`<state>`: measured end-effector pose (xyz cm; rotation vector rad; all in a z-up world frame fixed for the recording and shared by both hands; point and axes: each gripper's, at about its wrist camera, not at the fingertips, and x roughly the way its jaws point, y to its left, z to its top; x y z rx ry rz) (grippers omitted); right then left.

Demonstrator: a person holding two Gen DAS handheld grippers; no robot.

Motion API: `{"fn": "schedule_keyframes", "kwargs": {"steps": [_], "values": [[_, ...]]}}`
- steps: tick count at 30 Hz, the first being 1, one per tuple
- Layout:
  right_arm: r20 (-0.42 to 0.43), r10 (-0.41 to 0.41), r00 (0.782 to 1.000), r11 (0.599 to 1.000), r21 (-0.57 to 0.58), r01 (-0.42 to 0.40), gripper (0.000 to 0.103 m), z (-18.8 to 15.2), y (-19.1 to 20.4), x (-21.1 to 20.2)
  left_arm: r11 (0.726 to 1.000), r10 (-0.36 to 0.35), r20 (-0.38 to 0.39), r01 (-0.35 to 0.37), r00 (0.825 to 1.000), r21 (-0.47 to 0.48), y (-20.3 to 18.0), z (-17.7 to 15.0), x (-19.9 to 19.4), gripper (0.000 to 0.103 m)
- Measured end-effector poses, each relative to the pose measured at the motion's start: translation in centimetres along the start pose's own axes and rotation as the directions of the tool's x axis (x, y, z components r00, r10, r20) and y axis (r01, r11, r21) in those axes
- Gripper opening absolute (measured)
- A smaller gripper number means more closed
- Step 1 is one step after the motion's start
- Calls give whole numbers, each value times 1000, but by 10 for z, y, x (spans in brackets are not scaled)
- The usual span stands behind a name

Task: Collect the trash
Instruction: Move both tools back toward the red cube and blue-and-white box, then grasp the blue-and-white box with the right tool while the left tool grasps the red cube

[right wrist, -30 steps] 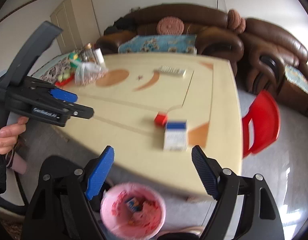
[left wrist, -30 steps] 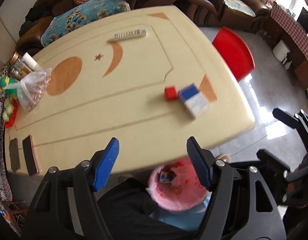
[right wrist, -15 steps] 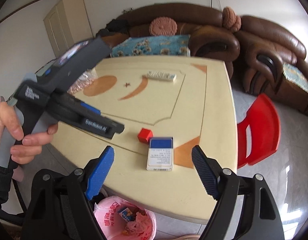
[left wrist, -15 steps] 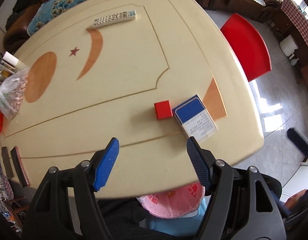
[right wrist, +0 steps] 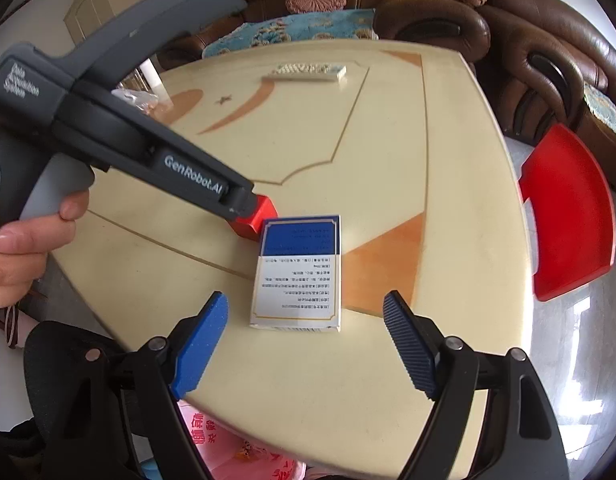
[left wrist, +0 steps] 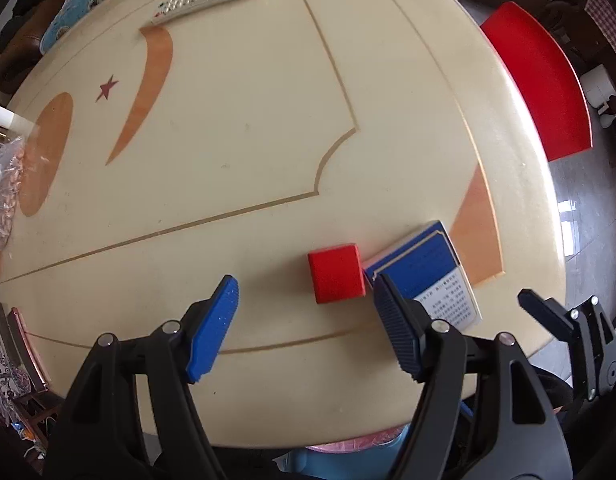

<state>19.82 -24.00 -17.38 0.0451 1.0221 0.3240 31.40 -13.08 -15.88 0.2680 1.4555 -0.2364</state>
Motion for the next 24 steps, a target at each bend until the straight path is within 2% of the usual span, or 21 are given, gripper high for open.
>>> {"fn": "schedule_keyframes", "kwargs": {"steps": [9,19,24], "values": [[-17,6,1000,1000,5,-6,78,-7,1,24,1000,-2,-7,2,1000,0,0,8,16,69],[14,7,1000,1000,27,-8,78,-5,2,37,998,-59,3,59,998,-36,13,-2,16,67],[42,-88,995,995,-45,90,72,-6,15,42,995,-86,-1,86,996,-48,16,-7,16,67]]}}
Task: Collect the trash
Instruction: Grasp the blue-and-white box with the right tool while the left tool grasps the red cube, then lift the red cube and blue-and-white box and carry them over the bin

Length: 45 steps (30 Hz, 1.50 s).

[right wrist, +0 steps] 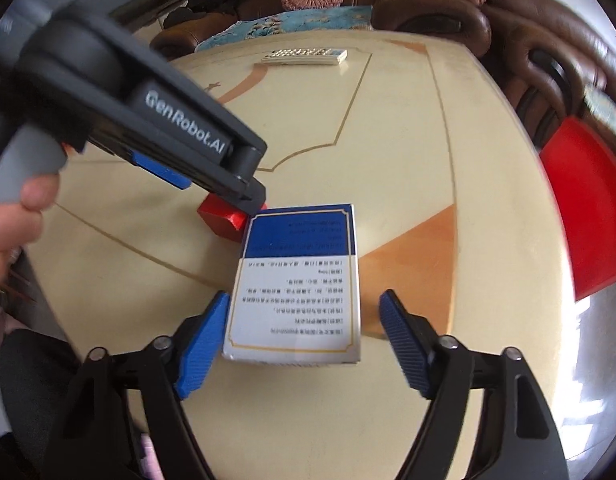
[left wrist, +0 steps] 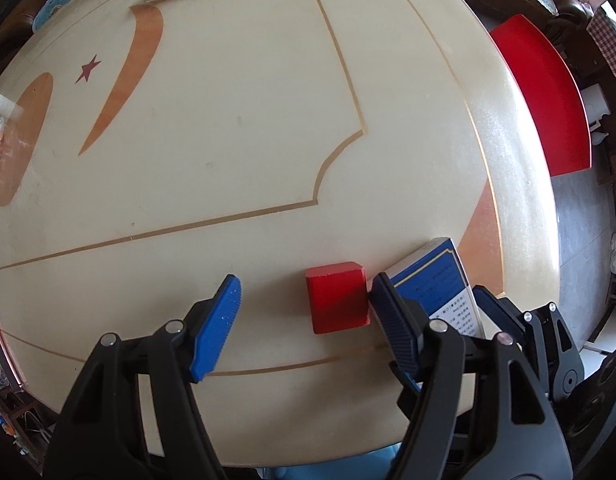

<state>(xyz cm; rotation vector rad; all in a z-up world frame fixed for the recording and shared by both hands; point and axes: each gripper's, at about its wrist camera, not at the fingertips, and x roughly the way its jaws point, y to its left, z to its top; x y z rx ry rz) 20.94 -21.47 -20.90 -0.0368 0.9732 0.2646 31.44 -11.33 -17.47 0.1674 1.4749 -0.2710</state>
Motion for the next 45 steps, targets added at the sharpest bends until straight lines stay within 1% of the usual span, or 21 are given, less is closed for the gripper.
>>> {"fn": "schedule_keyframes", "kwargs": {"steps": [2,3,4,6,8,11,12,14,18,21,23,24,27,31,32,33,35,36,37,39,45], "values": [[18,-55,998,998,-41,56,69,-5,8,1,1000,-6,1,6,1000,-6,3,-1,0,67],[36,-66,997,996,-54,68,67,-7,10,0,1000,-9,1,9,1000,-8,6,2,1,67],[45,-65,997,997,-49,67,63,-8,8,-1,1000,-14,0,14,1000,-13,8,2,1,67],[54,-66,996,997,-37,68,62,-9,4,-3,999,-25,-4,25,1000,-22,12,2,2,67],[59,-96,994,995,-17,97,62,-11,-1,-4,1000,-10,-12,10,1000,-25,13,1,5,67],[58,-105,993,994,15,104,62,-8,-15,-6,1000,-10,-39,9,999,-29,14,0,16,67],[60,-106,993,994,20,105,62,-6,-17,-6,1000,-8,-31,7,1000,-30,14,0,16,66],[65,-111,992,994,19,110,62,-7,-18,-7,1000,10,-27,-11,1000,-21,7,14,20,65],[80,-110,991,994,22,109,62,-8,-18,-7,999,43,-23,-44,999,-12,3,17,25,63],[89,-106,990,994,25,104,62,-8,-18,-6,998,63,-12,-63,998,-13,4,12,25,54],[95,-91,991,995,41,87,62,-9,-21,-7,998,64,-4,-64,998,-9,3,13,23,33],[95,-84,992,996,47,80,62,-8,-22,-7,998,63,-4,-63,998,-12,3,14,23,30],[96,-73,993,996,66,67,62,-10,-23,-9,998,60,0,-60,998,-17,3,17,24,30],[101,-75,992,994,87,67,62,-7,-28,-10,998,59,6,-59,998,-12,-3,7,21,30],[104,-78,991,994,88,69,62,-5,-28,-11,998,64,15,-64,998,-10,-3,3,19,30],[109,-82,991,994,87,73,61,-4,-28,-13,998,68,24,-68,997,-11,7,-8,17,30],[123,-88,989,993,88,77,61,-3,-27,-20,998,68,41,-68,997,-9,8,-13,12,30],[129,-89,988,993,87,79,61,-2,-26,-23,997,70,59,-70,996,-11,11,-17,7,30],[139,-94,986,993,85,83,61,1,-24,-28,997,79,75,-78,994,-13,1,-29,6,30],[156,-104,982,993,79,92,61,5,-21,-38,995,96,117,-94,989,-18,7,-40,-5,30],[223,-118,967,993,39,113,61,12,1,-84,990,142,249,-136,958,-42,24,-82,-43,30]]}}
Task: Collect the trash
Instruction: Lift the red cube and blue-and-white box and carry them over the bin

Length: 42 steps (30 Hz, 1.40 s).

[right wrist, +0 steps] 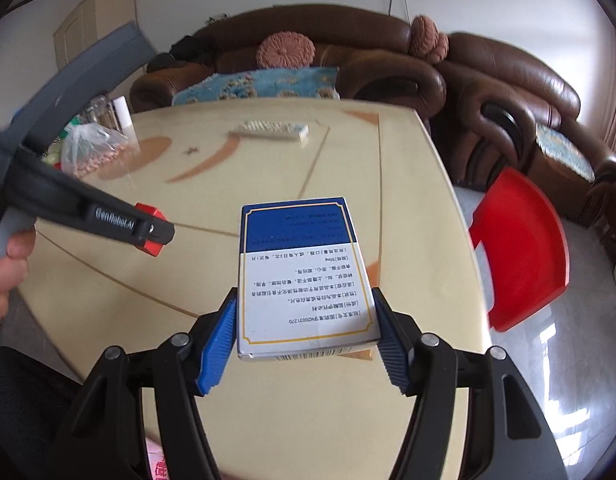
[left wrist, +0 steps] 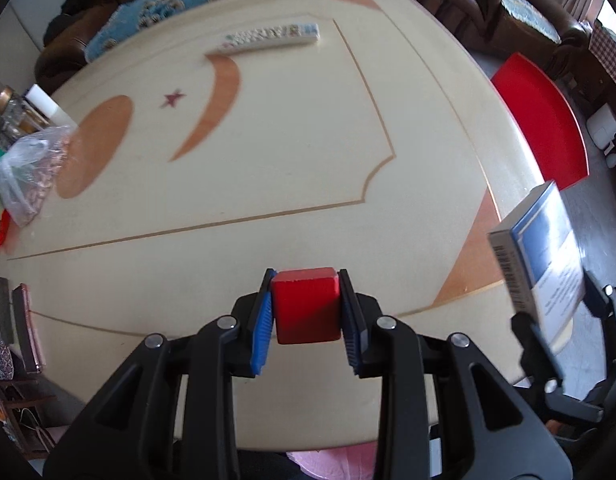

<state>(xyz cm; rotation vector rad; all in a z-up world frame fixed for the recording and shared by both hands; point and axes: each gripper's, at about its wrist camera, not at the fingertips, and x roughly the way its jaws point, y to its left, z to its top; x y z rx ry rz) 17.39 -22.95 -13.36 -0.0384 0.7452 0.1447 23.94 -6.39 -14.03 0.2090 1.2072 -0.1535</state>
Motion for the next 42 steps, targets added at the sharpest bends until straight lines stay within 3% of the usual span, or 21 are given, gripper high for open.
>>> {"fn": "schedule_keyframes", "kwargs": {"steps": [5,18,27,42], "values": [[68,-5,998,999,-40,8,61,13,19,-45,1000,28,101,-27,995,-3,4,-1,-46,30],[169,32,985,996,-93,-16,61,6,66,-151,998,48,312,-61,949,33,5,-92,-141,30],[203,29,979,992,-125,-4,62,-14,88,-204,996,38,350,-64,936,64,-2,-137,-164,30],[140,28,990,992,-125,-11,62,-60,97,-221,996,9,317,-37,948,83,-6,-185,-156,30]]}}
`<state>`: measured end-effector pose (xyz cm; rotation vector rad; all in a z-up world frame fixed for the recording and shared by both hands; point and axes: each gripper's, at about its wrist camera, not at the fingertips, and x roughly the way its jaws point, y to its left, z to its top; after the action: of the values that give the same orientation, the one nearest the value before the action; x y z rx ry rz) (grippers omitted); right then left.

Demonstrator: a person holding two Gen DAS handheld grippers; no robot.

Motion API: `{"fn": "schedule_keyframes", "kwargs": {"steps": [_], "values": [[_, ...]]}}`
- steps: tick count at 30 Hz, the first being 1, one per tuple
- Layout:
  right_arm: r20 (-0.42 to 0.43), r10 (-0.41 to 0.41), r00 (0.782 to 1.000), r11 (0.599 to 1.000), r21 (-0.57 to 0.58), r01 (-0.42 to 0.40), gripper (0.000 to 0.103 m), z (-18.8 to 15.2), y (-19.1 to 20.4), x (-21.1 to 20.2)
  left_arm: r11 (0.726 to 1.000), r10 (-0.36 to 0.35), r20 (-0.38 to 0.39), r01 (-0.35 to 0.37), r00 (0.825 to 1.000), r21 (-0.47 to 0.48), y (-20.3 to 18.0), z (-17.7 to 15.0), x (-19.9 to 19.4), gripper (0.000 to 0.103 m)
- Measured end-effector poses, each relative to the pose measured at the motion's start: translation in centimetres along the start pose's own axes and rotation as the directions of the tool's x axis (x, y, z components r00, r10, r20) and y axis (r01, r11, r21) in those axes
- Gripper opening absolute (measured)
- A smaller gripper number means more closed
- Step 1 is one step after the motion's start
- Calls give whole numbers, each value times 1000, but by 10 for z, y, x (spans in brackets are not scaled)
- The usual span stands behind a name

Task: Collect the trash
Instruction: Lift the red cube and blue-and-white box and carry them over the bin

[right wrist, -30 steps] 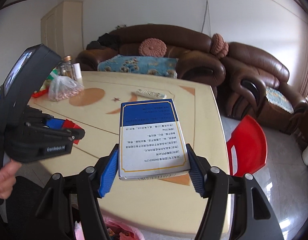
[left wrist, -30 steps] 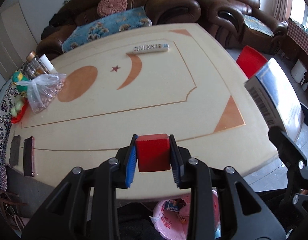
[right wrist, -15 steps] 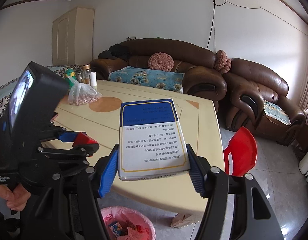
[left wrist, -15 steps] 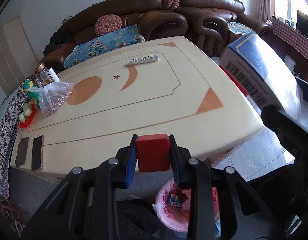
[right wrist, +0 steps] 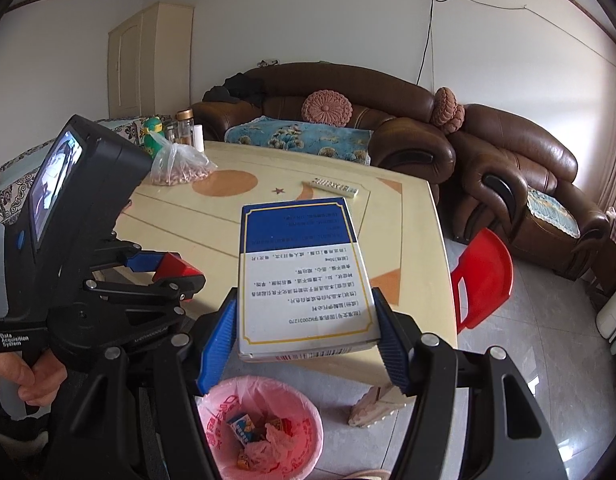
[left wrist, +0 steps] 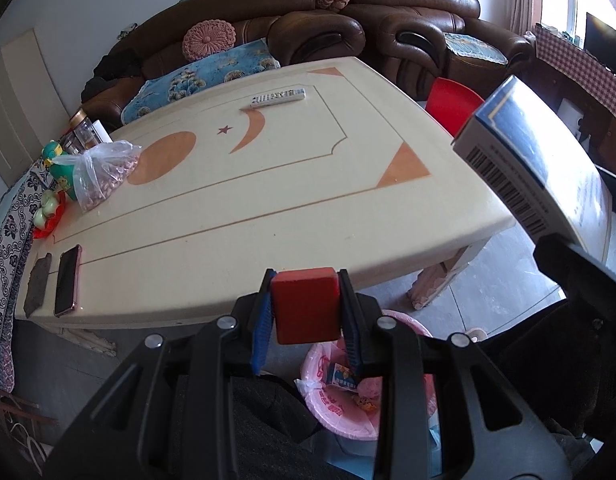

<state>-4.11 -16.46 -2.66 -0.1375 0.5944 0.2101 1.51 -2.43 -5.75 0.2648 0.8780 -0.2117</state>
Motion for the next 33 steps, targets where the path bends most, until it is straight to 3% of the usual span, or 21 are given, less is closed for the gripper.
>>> {"fn": "schedule_keyframes", "kwargs": {"steps": [7,16,21,28,33], "values": [[-68,10,998,1000,0,-10,62,-23,5,14,998,-62,-50,62,997,8,-8,-20,16,30],[-154,16,988,999,33,-11,62,-51,-1,38,990,-140,-149,139,979,-13,-8,-45,54,30],[-211,37,977,998,49,-27,62,-66,-1,53,968,-249,-199,248,948,-30,-9,-57,68,30],[-284,68,956,997,59,-54,62,-93,7,73,965,-258,-272,259,927,-33,-16,-77,92,30],[-337,96,937,995,70,-77,62,-110,10,94,957,-289,-330,284,899,-64,-18,-90,115,30]]}}
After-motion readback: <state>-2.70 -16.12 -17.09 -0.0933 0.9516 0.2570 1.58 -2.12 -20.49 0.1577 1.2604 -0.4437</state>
